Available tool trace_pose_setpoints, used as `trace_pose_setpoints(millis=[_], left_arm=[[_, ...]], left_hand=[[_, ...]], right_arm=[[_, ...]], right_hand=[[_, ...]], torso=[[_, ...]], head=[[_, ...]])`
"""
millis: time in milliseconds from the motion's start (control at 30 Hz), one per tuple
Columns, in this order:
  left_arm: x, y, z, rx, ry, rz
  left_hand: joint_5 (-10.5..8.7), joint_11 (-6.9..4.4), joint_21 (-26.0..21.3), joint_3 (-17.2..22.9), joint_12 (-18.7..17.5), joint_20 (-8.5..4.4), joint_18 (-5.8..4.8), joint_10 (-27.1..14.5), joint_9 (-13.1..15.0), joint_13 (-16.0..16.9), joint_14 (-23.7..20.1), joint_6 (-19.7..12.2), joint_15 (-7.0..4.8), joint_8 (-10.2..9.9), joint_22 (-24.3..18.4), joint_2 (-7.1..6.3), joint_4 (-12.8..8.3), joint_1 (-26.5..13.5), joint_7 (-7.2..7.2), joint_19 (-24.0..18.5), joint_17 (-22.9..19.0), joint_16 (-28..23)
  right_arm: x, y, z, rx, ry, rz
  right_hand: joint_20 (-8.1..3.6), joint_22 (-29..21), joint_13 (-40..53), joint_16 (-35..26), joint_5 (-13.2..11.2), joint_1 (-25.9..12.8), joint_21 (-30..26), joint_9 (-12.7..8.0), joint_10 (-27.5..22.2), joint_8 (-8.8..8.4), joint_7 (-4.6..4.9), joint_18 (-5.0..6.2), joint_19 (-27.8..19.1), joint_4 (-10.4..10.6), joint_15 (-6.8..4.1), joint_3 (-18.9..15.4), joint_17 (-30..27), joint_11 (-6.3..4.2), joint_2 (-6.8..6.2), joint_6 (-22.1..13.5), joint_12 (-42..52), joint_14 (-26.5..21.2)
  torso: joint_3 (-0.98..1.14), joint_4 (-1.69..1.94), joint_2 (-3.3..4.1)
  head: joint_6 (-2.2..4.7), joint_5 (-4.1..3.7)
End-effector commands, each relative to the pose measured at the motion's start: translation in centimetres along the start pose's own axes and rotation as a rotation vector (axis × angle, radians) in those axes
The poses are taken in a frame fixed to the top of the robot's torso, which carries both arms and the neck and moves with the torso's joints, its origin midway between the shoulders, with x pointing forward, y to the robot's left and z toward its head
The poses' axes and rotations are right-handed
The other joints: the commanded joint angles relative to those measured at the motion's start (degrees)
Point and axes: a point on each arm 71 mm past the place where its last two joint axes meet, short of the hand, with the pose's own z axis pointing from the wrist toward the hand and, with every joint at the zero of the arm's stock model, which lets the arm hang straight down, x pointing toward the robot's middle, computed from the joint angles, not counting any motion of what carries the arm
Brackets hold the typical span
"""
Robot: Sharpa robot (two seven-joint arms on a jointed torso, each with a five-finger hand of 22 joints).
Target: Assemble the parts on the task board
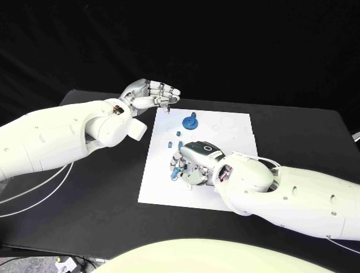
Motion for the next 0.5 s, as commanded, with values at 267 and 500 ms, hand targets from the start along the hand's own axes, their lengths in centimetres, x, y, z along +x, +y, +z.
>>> trace_pose_setpoints(millis=[267, 500], left_arm=[[0.18, -0.13, 0.02, 0.007, 0.012, -0.011], [0.16, -0.13, 0.00, 0.007, 0.012, -0.011]], left_hand=[[0.25, -0.07, 0.0, -0.1, 0.2, 0.27, 0.80, -0.2, 0.0, -0.1, -0.3, -0.3, -0.03, 0.3, 0.1, 0.12, -0.1, -0.3, -0.02, 0.2, -0.1, -0.3], [0.25, -0.07, 0.0, -0.1, 0.2, 0.27, 0.80, -0.2, 0.0, -0.1, -0.3, -0.3, -0.03, 0.3, 0.1, 0.12, -0.1, -0.3, -0.02, 0.2, -0.1, -0.3]], right_arm=[[0.57, -0.22, 0.10, 0.032, 0.044, -0.056], [0.77, -0.18, 0.21, 0.046, 0.051, -0.060]], right_hand=[[-0.46, 9.9, 0.1, 0.1, 0.1, -0.1, -0.1, 4.5, 1.5, 0.66, 0.39, -0.68, 2.8, -0.1, -0.24, 0.2, 0.0, -1.23, 0.47, 0.1, -0.4, 2.3], [-0.46, 9.9, 0.1, 0.1, 0.1, -0.2, -0.1, 4.5, 1.5, 0.69, 0.40, -0.67, 2.8, -0.2, -0.23, 0.3, -0.1, -1.22, 0.47, 0.1, -0.5, 2.3]], torso=[[-0.02, 0.02, -0.02], [-0.04, 0.06, -0.02]], head=[[-0.24, 0.03], [-0.34, -0.03]])
